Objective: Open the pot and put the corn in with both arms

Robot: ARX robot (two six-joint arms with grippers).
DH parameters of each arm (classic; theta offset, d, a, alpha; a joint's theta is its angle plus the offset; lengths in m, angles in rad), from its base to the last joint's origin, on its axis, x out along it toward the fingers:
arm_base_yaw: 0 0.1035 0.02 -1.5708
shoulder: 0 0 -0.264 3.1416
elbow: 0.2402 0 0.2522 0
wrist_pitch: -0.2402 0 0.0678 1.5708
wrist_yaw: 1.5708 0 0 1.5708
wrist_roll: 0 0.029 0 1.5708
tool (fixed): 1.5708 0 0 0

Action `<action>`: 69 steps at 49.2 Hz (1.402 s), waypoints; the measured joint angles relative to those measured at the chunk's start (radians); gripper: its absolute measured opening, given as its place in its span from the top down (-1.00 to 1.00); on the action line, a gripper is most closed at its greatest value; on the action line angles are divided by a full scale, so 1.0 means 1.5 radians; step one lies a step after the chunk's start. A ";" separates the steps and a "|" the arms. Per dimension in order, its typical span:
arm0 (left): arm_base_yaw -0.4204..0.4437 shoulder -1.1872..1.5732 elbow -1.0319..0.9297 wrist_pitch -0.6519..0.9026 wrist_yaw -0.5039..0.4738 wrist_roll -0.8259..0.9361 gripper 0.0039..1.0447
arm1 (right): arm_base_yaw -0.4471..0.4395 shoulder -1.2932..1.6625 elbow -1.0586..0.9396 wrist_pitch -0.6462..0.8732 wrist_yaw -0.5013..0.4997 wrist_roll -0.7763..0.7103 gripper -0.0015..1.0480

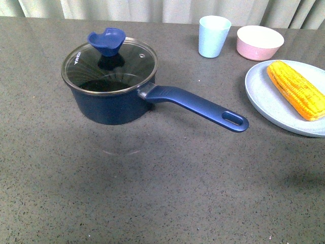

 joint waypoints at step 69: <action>-0.109 0.739 0.240 0.323 0.097 -0.069 -0.84 | 0.000 0.000 0.000 0.000 0.000 0.000 -0.83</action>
